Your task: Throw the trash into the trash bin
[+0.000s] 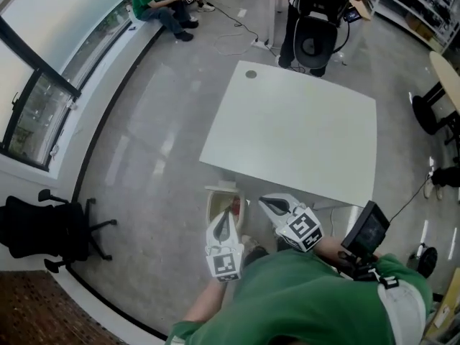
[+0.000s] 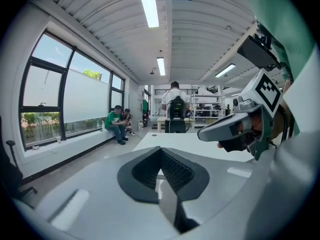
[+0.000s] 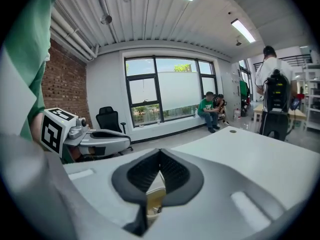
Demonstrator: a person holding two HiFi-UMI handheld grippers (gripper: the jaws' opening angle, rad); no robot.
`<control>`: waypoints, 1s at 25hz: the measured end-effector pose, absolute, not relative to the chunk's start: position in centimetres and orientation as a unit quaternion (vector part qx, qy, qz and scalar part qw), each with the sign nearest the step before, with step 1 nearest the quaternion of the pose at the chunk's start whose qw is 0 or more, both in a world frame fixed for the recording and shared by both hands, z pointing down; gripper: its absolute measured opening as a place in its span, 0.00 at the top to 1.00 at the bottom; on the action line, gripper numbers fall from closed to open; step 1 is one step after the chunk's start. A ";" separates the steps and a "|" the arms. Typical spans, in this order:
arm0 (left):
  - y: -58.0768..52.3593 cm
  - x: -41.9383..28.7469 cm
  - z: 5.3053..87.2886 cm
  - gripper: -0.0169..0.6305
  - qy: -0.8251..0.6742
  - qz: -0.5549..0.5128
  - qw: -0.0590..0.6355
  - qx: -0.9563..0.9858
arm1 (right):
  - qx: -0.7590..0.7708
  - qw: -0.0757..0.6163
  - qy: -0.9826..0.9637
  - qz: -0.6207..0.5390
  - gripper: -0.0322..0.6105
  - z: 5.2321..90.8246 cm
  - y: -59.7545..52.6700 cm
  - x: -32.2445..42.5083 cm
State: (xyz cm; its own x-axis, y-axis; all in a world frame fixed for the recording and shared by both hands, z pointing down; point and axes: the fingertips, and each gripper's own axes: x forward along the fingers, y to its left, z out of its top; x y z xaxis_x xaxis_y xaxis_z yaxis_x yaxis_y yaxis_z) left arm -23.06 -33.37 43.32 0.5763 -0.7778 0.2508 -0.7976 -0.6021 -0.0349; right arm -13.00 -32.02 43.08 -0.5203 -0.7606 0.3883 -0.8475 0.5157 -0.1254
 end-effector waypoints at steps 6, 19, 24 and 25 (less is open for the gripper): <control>-31.6 -21.2 42.9 0.96 -0.399 0.115 0.036 0.909 | 0.506 0.138 -0.837 0.158 0.95 42.5 -29.2 -11.8; -25.2 -19.1 39.5 0.96 -0.443 0.075 0.046 0.892 | 0.494 0.096 -0.855 0.123 0.95 40.1 -23.4 -10.0; -22.2 -18.1 39.4 0.96 -0.446 0.088 0.051 0.889 | 0.493 0.091 -0.857 0.119 0.95 39.6 -20.9 -9.1; -21.7 -17.9 39.5 0.96 -0.446 0.090 0.053 0.889 | 0.494 0.089 -0.856 0.120 0.95 39.6 -20.5 -8.8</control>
State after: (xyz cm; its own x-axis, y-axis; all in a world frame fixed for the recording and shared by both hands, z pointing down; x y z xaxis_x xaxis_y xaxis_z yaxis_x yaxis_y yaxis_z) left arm -17.93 -21.74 39.53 0.5867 -0.7829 0.2072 -0.8019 -0.5973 0.0134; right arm -8.83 -20.47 39.64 -0.4953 -0.8252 0.2716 -0.8680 0.4826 -0.1165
